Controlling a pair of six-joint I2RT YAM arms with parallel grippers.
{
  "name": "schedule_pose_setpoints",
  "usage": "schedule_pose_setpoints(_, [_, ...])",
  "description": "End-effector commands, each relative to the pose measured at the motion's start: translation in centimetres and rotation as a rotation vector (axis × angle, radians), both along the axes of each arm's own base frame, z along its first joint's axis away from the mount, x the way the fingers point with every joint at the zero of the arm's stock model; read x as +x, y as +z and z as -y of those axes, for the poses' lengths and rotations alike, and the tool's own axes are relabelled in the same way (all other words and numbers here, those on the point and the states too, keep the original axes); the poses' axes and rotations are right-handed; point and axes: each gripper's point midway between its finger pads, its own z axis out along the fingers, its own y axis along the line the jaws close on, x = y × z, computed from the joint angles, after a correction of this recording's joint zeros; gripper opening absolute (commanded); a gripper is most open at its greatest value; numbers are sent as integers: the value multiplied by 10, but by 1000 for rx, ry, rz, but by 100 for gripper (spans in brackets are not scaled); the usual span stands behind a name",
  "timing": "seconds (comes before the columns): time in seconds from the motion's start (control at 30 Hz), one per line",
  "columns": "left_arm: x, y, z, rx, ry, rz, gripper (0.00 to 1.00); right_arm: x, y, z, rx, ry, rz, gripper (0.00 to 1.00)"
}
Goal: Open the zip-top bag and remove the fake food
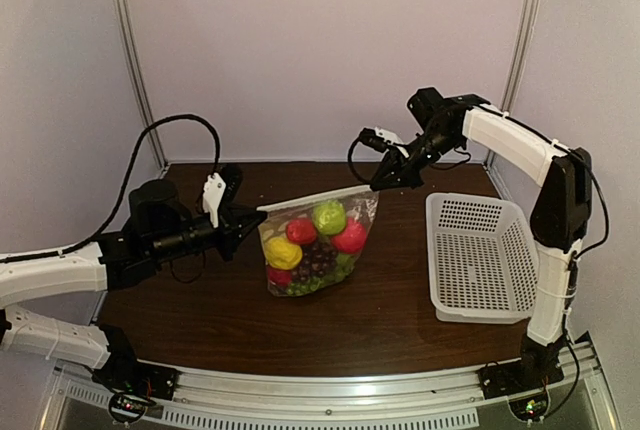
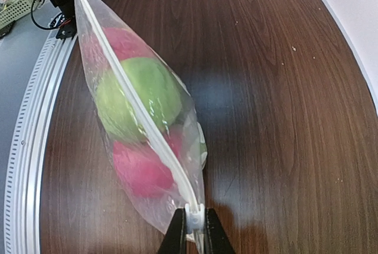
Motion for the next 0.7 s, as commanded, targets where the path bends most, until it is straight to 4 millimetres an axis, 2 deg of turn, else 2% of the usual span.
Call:
schedule_pose_setpoints(0.0, [4,18,0,-48,9,50,0,12,-10,30,-72,-57,15,2])
schedule_pose_setpoints(0.07, [5,17,3,-49,5,45,0,10,-8,29,-58,-48,10,4])
schedule_pose_setpoints(0.1, [6,16,4,-48,2,42,0,8,-7,27,-46,-43,3,9])
schedule_pose_setpoints(0.2, [8,15,8,-46,-3,29,0,2,6,20,13,-31,-16,34])
schedule_pose_setpoints(0.27, [6,16,10,-48,-18,26,0,0,21,15,61,-33,-11,46])
schedule_pose_setpoints(0.37, [-4,18,15,-56,-80,32,0,1,45,5,140,-49,6,52])
schedule_pose_setpoints(0.47, [-11,14,20,-46,-135,11,4,-6,55,-14,155,-39,33,53])
schedule_pose_setpoints(0.53, [-16,9,23,-29,-165,-16,17,-14,51,-24,142,-25,40,53])
schedule_pose_setpoints(0.6, [-13,8,23,-24,-146,-64,43,-22,47,-32,135,-3,32,53])
schedule_pose_setpoints(0.67, [-5,15,21,-30,-94,-112,59,-30,44,-37,132,12,17,53])
